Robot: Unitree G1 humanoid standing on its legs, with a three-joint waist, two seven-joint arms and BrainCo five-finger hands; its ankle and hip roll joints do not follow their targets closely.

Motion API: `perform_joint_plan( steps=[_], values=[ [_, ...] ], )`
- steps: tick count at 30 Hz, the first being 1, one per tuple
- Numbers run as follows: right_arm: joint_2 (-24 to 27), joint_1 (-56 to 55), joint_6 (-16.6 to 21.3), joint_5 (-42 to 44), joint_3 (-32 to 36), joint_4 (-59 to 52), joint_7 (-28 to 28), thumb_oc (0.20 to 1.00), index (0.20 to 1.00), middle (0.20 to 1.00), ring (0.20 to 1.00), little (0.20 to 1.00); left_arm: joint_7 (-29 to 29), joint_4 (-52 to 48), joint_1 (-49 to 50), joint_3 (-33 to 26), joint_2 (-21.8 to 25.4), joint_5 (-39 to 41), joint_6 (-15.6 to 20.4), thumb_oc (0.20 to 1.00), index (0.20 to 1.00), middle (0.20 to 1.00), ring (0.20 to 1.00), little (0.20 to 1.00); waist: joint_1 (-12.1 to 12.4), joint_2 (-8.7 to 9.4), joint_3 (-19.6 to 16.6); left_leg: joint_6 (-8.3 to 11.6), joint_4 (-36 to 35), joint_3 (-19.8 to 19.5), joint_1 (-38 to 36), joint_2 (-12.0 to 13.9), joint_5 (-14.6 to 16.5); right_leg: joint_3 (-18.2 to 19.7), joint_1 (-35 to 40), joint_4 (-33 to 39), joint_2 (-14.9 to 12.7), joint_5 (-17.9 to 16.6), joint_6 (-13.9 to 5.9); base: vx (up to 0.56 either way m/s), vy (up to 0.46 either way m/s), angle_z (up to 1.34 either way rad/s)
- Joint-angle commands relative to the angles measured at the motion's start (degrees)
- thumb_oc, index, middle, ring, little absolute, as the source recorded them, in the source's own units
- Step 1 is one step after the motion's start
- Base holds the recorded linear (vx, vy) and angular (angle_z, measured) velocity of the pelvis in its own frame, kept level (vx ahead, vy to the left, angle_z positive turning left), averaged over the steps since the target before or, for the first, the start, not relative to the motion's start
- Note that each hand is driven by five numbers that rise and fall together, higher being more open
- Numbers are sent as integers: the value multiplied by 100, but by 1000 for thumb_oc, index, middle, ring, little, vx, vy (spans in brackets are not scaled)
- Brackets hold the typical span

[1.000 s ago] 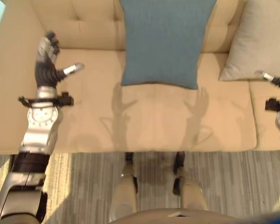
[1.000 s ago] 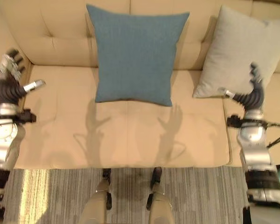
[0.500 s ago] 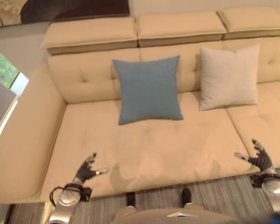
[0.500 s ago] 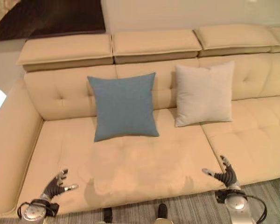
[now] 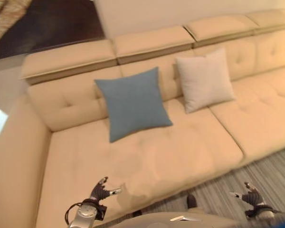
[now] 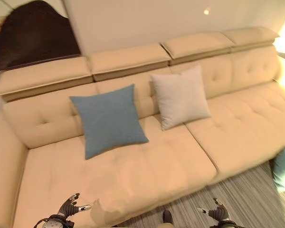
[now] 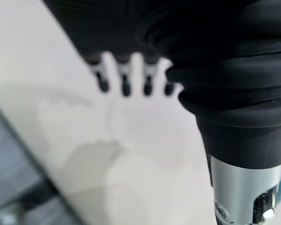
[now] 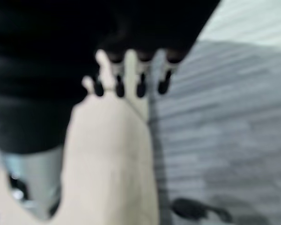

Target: Pick up all the scattered cushions and arrange them neatly on the sofa.

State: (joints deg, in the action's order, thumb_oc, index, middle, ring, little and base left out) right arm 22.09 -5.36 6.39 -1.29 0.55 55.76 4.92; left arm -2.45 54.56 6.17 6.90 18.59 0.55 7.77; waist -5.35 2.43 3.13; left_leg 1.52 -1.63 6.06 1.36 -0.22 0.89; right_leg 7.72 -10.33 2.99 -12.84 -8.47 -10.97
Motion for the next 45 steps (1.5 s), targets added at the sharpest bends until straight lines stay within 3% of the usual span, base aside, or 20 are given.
perform_joint_plan(
  steps=[1,2,3,4,7,11,14,15,18,19,22,25,27,30,32,33,35,40,41,45],
  values=[
    [37,213,-126,332,31,80,108,1000,1000,1000,1000,1000,-169,-115,-217,-322,314,-61,81,1000,1000,1000,1000,1000,-113,174,326,38,884,225,244,163,744,-653,-404,-174,112,-221,-324,-195,121,-112],
    [34,216,-126,332,30,80,108,1000,1000,1000,1000,1000,-169,-114,-220,-324,317,-61,81,1000,1000,1000,1000,1000,-115,189,313,36,875,229,261,147,723,-645,-427,-174,98,-230,-326,-281,86,-130],
    [-5,203,-123,503,77,138,132,1000,1000,1000,1000,1000,-163,-160,-244,-309,361,-85,56,1000,1000,1000,1000,1000,-35,115,424,-32,899,416,281,240,704,-1111,-336,-392,27,68,-169,-188,42,-118],
    [-22,186,-130,541,87,184,128,1000,1000,1000,1000,1000,-157,-133,-248,-312,361,-80,37,1000,1000,1000,1000,1000,-15,89,433,-54,871,476,280,259,676,-1261,-264,-521,2,193,-88,-187,42,-123],
    [-23,172,-129,621,103,403,114,1000,1000,1000,1000,1000,-152,-75,-250,-319,340,-70,-7,1000,1000,1000,1000,1000,67,24,377,-72,677,657,226,323,531,-1424,-32,-870,35,491,23,-95,-8,-84],
    [-60,123,-137,638,75,404,148,1000,1000,1000,1000,1000,-128,-71,-188,-280,225,-37,-29,1000,1000,1000,1000,1000,233,93,221,-12,564,967,182,367,427,-1778,334,-662,104,632,58,-17,-95,-46],
    [-97,93,-102,737,72,441,160,1000,1000,1000,1000,1000,-156,22,-236,-240,141,2,-23,1000,1000,1000,1000,1000,155,114,199,45,655,968,153,450,434,-1546,388,-542,260,679,94,59,-193,-39],
    [-120,32,-109,812,76,429,140,1000,1000,1000,1000,1000,-142,26,-249,-231,72,95,-21,1000,1000,1000,1000,1000,55,129,219,88,909,955,123,564,528,-1284,491,-468,408,766,174,48,-193,-8],
    [-120,-42,-42,973,131,397,160,1000,1000,1000,1000,1000,-123,34,-336,-120,24,98,-29,1000,1000,1000,1000,1000,-31,178,269,172,1599,904,410,749,474,-1188,593,-450,492,861,322,-18,-181,6],
    [-95,-54,-38,1132,165,378,179,1000,1000,1000,1000,1000,-136,-20,-418,-22,-13,116,-55,1000,1000,1000,1000,1000,-67,174,383,319,2297,718,749,895,196,-1129,621,-456,601,916,478,-42,-46,27],
    [-109,40,-56,1232,173,643,249,1000,1000,1000,1000,1000,-190,110,-538,152,-111,70,-77,1000,1000,1000,1000,1000,33,162,337,216,1099,-441,759,175,397,-893,645,-351,662,869,372,71,90,-22],
    [-171,122,-103,1431,310,800,236,1000,1000,1000,1000,1000,-185,157,-486,123,-111,96,-65,1000,1000,1000,1000,1000,9,92,229,91,769,-366,583,37,341,-620,431,-470,644,724,210,68,239,-144],
    [-207,258,-136,1433,281,892,253,1000,1000,1000,1000,1000,-245,208,-467,58,-19,54,-69,1000,1000,1000,1000,1000,69,77,305,-3,543,-47,363,69,294,-619,128,-728,578,559,47,-87,211,-230],
    [-255,381,-180,1329,227,1045,266,1000,1000,1000,1000,1000,-274,181,-438,-114,64,121,-97,1000,1000,1000,1000,1000,255,-8,341,-78,419,304,179,156,255,-1662,152,-1024,308,721,170,-62,64,-164],
    [-253,398,-191,1296,215,1074,261,1000,1000,1000,1000,1000,-267,210,-435,-136,64,129,-100,1000,1000,1000,1000,1000,296,-15,340,-91,427,368,155,170,265,-1796,214,-1062,264,751,185,-18,-13,-51],
    [-258,423,-183,1235,175,1097,268,1000,1000,1000,1000,1000,-277,315,-446,-138,59,98,-109,1000,1000,1000,1000,1000,402,-8,290,-75,453,528,157,217,277,-2191,392,-1040,146,815,210,-24,-43,-33],
    [-269,432,-207,1185,126,1103,250,1000,1000,1000,1000,1000,-271,335,-430,-122,44,73,-122,1000,1000,1000,1000,1000,476,44,266,-33,460,642,69,238,313,-2386,556,-846,121,790,205,16,-118,-44],
    [-296,378,-189,1178,75,1052,255,1000,1000,1000,1000,1000,-260,527,-475,-122,-36,91,-115,1000,1000,1000,1000,1000,411,116,155,78,508,704,45,342,278,-2226,713,-467,308,749,207,48,-169,-8],
    [-314,290,-146,1226,68,986,250,1000,1000,1000,1000,1000,-246,586,-511,-56,-55,79,-122,1000,1000,1000,1000,1000,322,159,180,158,721,680,79,444,300,-1979,782,-425,454,816,266,21,-133,-6],
    [-323,243,-118,1382,91,1024,261,1000,1000,1000,1000,1000,-223,635,-555,8,-93,98,-139,1000,1000,1000,1000,1000,216,195,236,255,1398,633,315,650,348,-1940,892,-378,559,906,429,14,-134,18]
  ],
)
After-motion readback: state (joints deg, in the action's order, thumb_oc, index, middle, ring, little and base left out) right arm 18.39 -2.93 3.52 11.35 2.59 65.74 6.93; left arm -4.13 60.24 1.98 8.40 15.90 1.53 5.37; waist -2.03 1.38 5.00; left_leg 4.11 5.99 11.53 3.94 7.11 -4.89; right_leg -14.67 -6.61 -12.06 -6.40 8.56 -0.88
